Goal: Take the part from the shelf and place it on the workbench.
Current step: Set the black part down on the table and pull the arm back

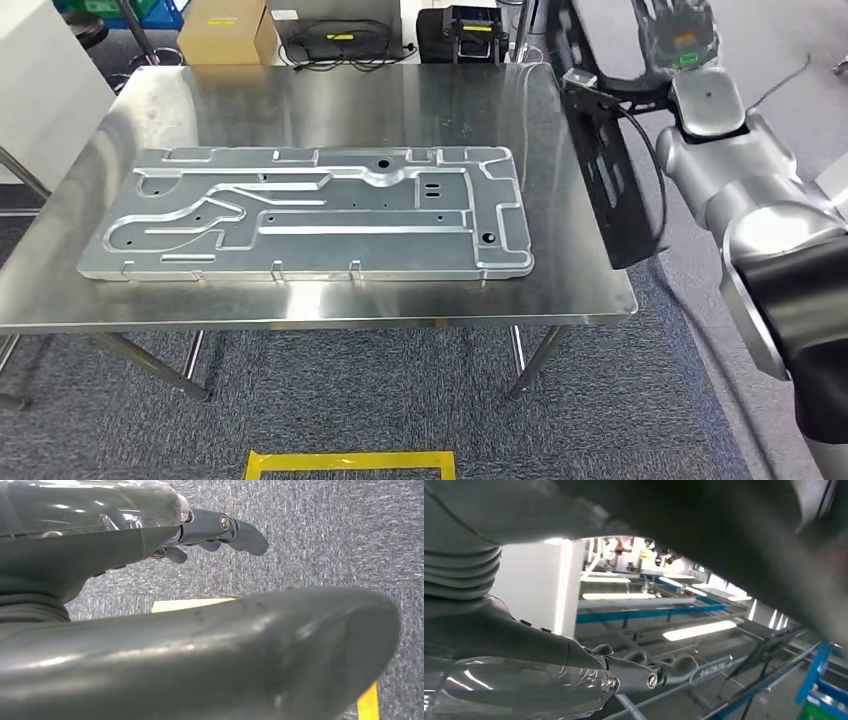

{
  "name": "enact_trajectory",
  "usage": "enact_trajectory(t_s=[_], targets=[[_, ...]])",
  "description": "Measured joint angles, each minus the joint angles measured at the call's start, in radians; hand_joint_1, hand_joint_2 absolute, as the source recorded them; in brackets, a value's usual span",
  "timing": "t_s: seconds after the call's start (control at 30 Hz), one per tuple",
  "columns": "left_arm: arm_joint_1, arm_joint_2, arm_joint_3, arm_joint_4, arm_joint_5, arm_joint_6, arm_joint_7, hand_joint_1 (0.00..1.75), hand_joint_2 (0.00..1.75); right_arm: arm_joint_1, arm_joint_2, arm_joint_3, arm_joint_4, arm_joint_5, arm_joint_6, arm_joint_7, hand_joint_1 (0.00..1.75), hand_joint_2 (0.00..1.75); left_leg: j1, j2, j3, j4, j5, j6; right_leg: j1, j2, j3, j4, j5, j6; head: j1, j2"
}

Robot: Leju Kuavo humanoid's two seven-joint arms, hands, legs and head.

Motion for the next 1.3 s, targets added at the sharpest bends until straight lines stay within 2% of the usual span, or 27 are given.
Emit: enact_trajectory(t_s=[0.1,0.17,0.2,0.27,0.3,0.33,0.37,0.43,0.5,0.6,0.67,0.7,0.77,0.8,0.83,0.87,0.93,0.97,1.0,1.03,1.07,1.13,1.17,1.2,1.23,1.3], targets=[[-0.002,-0.006,0.000,0.000,0.005,0.002,0.005,0.00,0.00,-0.011,0.036,0.000,0.000,0.005,0.031,-0.017,0.00,0.00,0.001,0.000,-0.003,0.000,-0.001,-0.017,0.004,0.002,0.002,-0.015,-0.001,-0.020,0.000,0.000],[-0.003,-0.010,0.000,0.000,0.006,0.002,0.007,0.00,0.00,-0.013,0.058,0.000,-0.001,0.008,0.036,-0.020,0.00,0.00,0.003,0.001,-0.018,0.035,-0.027,-0.027,0.002,0.000,0.004,-0.020,0.002,-0.033,0.000,0.000],[-0.003,-0.011,0.000,0.000,0.007,0.002,0.007,0.00,0.00,-0.014,0.068,0.000,-0.001,0.008,0.036,-0.024,0.00,0.00,0.004,0.001,-0.039,0.082,-0.054,-0.031,0.002,-0.001,0.006,-0.022,0.003,-0.038,0.000,0.000],[-0.001,-0.014,0.000,0.000,0.008,0.001,0.012,0.00,0.00,-0.013,0.085,-0.002,0.000,0.006,0.036,-0.033,0.00,0.00,0.005,0.001,-0.102,0.215,-0.111,-0.036,0.005,-0.002,0.006,-0.022,0.002,-0.045,0.000,0.000],[0.001,-0.014,0.000,0.000,0.009,0.001,0.014,0.00,0.00,-0.011,0.094,-0.004,0.001,0.005,0.036,-0.036,0.00,0.00,0.005,0.001,-0.126,0.263,-0.123,-0.037,0.007,-0.001,0.006,-0.022,0.001,-0.046,0.000,0.000],[0.002,-0.015,0.001,0.000,0.010,0.001,0.017,0.00,0.00,-0.009,0.104,-0.008,0.001,0.003,0.035,-0.038,0.00,0.00,0.005,0.001,-0.136,0.279,-0.117,-0.036,0.009,0.000,0.007,-0.022,0.000,-0.047,0.000,0.000],[0.003,-0.016,0.001,0.000,0.010,0.001,0.018,0.00,0.00,-0.007,0.113,-0.011,0.002,0.002,0.035,-0.040,0.00,0.00,0.005,0.001,-0.127,0.254,-0.092,-0.033,0.010,0.001,0.008,-0.022,0.000,-0.048,0.000,0.000],[0.003,-0.015,0.003,0.000,0.011,0.002,0.018,0.00,0.00,-0.006,0.130,-0.019,0.002,0.002,0.034,-0.040,0.00,0.00,0.003,0.001,-0.072,0.127,-0.023,-0.023,0.013,0.002,0.010,-0.021,-0.002,-0.048,0.000,0.000],[0.003,-0.014,0.005,0.000,0.012,0.003,0.017,0.00,0.00,-0.006,0.142,-0.025,0.002,0.002,0.033,-0.040,0.00,0.00,-0.002,0.002,-0.024,0.021,0.010,-0.012,0.017,0.002,0.008,-0.020,-0.003,-0.043,0.000,0.000],[0.005,-0.015,0.007,0.000,0.013,0.006,0.015,0.00,0.00,0.001,0.151,-0.035,0.002,0.003,0.033,-0.039,0.00,0.00,-0.005,0.002,-0.010,-0.010,0.006,0.003,0.018,0.002,0.003,-0.009,0.003,-0.026,0.000,0.000],[0.007,-0.015,0.008,0.000,0.013,0.007,0.012,0.00,0.00,0.000,0.154,-0.041,0.002,0.005,0.032,-0.038,0.00,0.00,-0.002,0.001,0.002,-0.019,0.004,0.015,0.016,0.001,-0.010,0.026,-0.011,-0.016,0.000,0.000],[0.006,-0.015,0.008,0.000,0.013,0.007,0.011,0.00,0.00,-0.002,0.156,-0.044,0.001,0.006,0.031,-0.037,0.00,0.00,0.000,0.001,0.008,-0.023,0.002,0.020,0.014,0.000,-0.031,0.067,-0.030,-0.011,0.000,0.000],[0.006,-0.016,0.008,0.000,0.013,0.007,0.009,0.00,0.00,-0.004,0.158,-0.049,0.002,0.007,0.030,-0.035,0.00,0.00,0.001,0.001,0.017,-0.024,-0.004,0.024,0.010,0.000,-0.095,0.185,-0.077,-0.004,0.000,0.000],[0.007,-0.017,0.008,0.000,0.013,0.006,0.008,0.00,0.00,-0.002,0.159,-0.052,0.002,0.008,0.029,-0.035,0.00,0.00,0.001,0.001,0.023,-0.024,-0.008,0.024,0.007,-0.001,-0.128,0.237,-0.092,-0.001,0.000,0.000],[0.008,-0.018,0.008,0.000,0.013,0.006,0.008,0.00,0.00,0.001,0.159,-0.054,0.003,0.008,0.029,-0.035,0.00,0.00,0.002,0.001,0.031,-0.023,-0.014,0.022,0.003,-0.001,-0.148,0.261,-0.090,0.004,0.000,0.000],[0.009,-0.019,0.008,0.000,0.013,0.006,0.008,0.00,0.00,0.002,0.159,-0.056,0.003,0.009,0.028,-0.035,0.00,0.00,0.003,0.001,0.039,-0.022,-0.020,0.020,0.000,-0.002,-0.150,0.249,-0.068,0.008,0.000,0.000],[0.010,-0.020,0.008,0.000,0.013,0.006,0.008,0.00,0.00,0.001,0.159,-0.061,0.003,0.009,0.028,-0.035,0.00,0.00,0.005,0.001,0.060,-0.021,-0.038,0.012,-0.005,-0.004,-0.106,0.126,0.016,0.013,0.000,0.000],[0.009,-0.020,0.008,0.000,0.013,0.006,0.007,0.00,0.00,-0.002,0.158,-0.064,0.003,0.009,0.027,-0.035,0.00,0.00,0.005,0.001,0.069,-0.020,-0.047,0.006,-0.005,-0.005,-0.080,0.062,0.042,0.013,0.000,0.000],[0.008,-0.021,0.008,0.000,0.013,0.006,0.007,0.00,0.00,-0.004,0.158,-0.066,0.003,0.010,0.026,-0.034,0.00,0.00,0.005,0.002,0.076,-0.020,-0.055,0.000,-0.002,-0.007,-0.059,0.013,0.052,0.008,0.000,0.000],[0.007,-0.021,0.008,0.000,0.013,0.006,0.006,0.00,0.00,-0.006,0.158,-0.068,0.003,0.010,0.025,-0.034,0.00,0.00,0.005,0.003,0.082,-0.021,-0.061,-0.007,0.001,-0.007,-0.048,-0.013,0.050,0.000,0.000,0.000],[0.007,-0.021,0.008,0.000,0.013,0.007,0.006,0.00,0.00,-0.006,0.157,-0.069,0.003,0.010,0.025,-0.034,0.00,0.00,0.004,0.004,0.087,-0.018,-0.062,-0.015,0.004,-0.006,-0.043,-0.020,0.035,-0.009,-0.001,0.000],[0.007,-0.022,0.008,0.000,0.013,0.007,0.006,0.00,0.00,-0.005,0.155,-0.072,0.002,0.011,0.024,-0.034,0.00,0.00,0.004,0.005,0.094,-0.002,-0.064,-0.027,0.003,-0.003,-0.022,-0.028,0.025,-0.027,-0.001,0.000],[0.007,-0.022,0.008,0.000,0.013,0.007,0.006,0.00,0.00,-0.005,0.154,-0.073,0.002,0.011,0.023,-0.033,0.00,0.00,0.005,0.005,0.085,0.026,-0.064,-0.031,0.000,-0.003,-0.008,-0.030,0.017,-0.033,-0.001,0.000],[0.006,-0.022,0.008,0.000,0.013,0.007,0.006,0.00,0.00,-0.006,0.154,-0.074,0.001,0.011,0.022,-0.033,0.00,0.00,0.006,0.005,0.062,0.070,-0.071,-0.034,-0.001,-0.003,0.006,-0.031,0.010,-0.039,-0.001,0.000],[0.005,-0.022,0.008,0.000,0.012,0.007,0.006,0.00,0.00,-0.006,0.153,-0.075,0.001,0.011,0.021,-0.033,0.00,0.00,0.007,0.006,0.025,0.131,-0.085,-0.036,-0.001,-0.003,0.018,-0.031,0.001,-0.042,-0.001,0.000],[0.006,-0.022,0.008,0.000,0.012,0.008,0.005,0.00,0.00,-0.001,0.153,-0.077,0.001,0.011,0.020,-0.035,0.00,0.00,0.007,0.006,-0.065,0.248,-0.139,-0.037,0.000,0.000,0.044,-0.032,-0.020,-0.045,-0.001,0.000]])
